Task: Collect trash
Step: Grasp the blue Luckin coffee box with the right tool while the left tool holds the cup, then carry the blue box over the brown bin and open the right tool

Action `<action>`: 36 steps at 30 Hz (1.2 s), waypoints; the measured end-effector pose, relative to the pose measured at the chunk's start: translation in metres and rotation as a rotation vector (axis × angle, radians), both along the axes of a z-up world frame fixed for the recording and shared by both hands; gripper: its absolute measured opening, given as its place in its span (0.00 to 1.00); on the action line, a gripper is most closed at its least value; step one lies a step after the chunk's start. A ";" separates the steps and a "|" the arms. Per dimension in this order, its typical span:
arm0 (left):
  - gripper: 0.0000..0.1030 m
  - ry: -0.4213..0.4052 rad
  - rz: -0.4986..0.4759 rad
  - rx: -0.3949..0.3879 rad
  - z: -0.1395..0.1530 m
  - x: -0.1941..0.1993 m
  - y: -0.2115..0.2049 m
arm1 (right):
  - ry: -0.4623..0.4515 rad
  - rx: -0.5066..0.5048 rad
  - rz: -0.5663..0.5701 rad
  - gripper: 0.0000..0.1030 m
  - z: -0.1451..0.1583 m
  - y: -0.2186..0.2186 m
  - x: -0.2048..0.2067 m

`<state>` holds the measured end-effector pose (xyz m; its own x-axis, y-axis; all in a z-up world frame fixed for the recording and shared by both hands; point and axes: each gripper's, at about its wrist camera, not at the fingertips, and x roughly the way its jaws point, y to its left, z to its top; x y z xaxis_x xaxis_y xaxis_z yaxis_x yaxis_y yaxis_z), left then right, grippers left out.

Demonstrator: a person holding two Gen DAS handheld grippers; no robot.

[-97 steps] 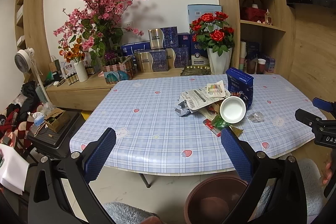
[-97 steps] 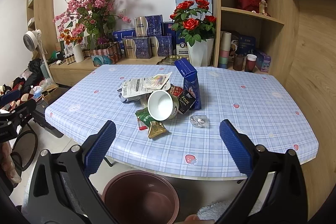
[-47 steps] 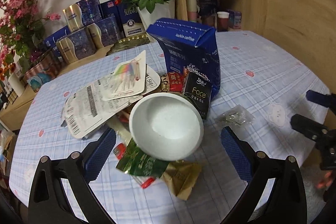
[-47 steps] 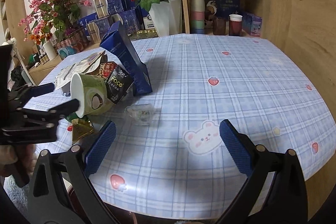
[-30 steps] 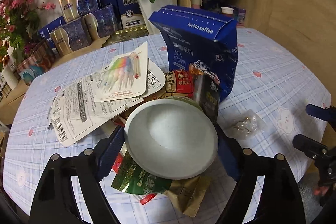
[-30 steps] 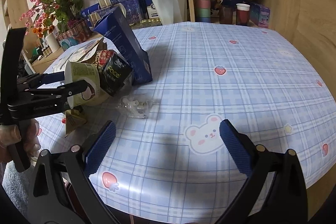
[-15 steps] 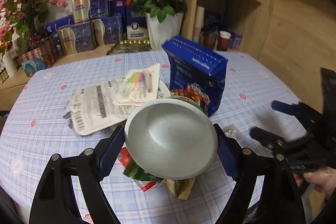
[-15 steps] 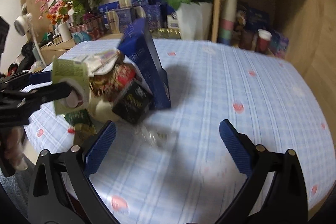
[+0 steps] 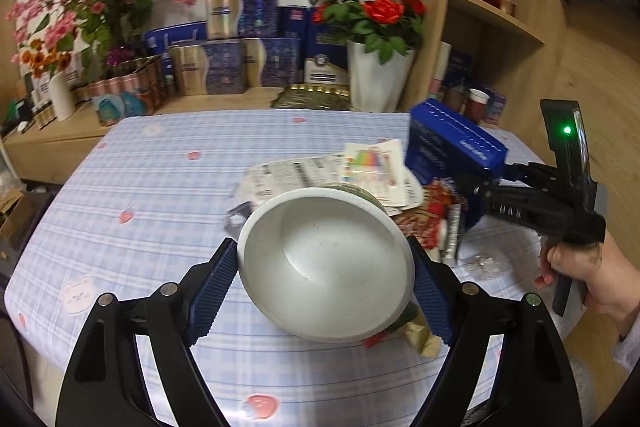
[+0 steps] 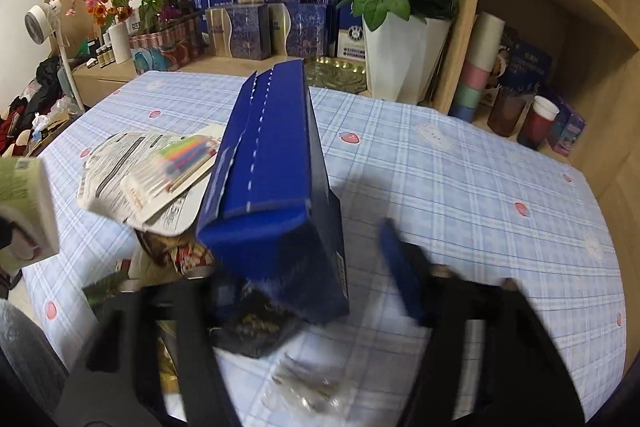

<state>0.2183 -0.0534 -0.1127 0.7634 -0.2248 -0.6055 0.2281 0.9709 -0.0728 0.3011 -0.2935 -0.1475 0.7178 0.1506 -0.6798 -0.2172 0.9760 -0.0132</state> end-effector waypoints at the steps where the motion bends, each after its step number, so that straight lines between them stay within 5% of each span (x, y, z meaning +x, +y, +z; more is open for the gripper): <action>1: 0.78 0.000 0.006 -0.002 0.000 0.000 0.003 | 0.000 0.003 -0.003 0.31 0.002 0.001 0.002; 5: 0.78 -0.005 0.023 -0.016 0.003 -0.006 0.019 | -0.076 -0.031 -0.033 0.23 0.018 0.005 -0.005; 13: 0.78 -0.019 0.018 -0.045 0.014 -0.026 0.036 | -0.191 -0.049 -0.034 0.22 0.056 0.005 -0.038; 21: 0.78 -0.043 0.005 -0.070 0.028 -0.066 0.050 | -0.231 0.037 0.022 0.22 0.101 0.010 -0.094; 29: 0.78 -0.042 0.017 -0.080 0.027 -0.116 0.076 | -0.161 0.121 0.210 0.22 0.108 0.047 -0.185; 36: 0.78 -0.027 0.049 -0.100 0.017 -0.160 0.102 | 0.044 0.138 0.325 0.22 0.058 0.080 -0.244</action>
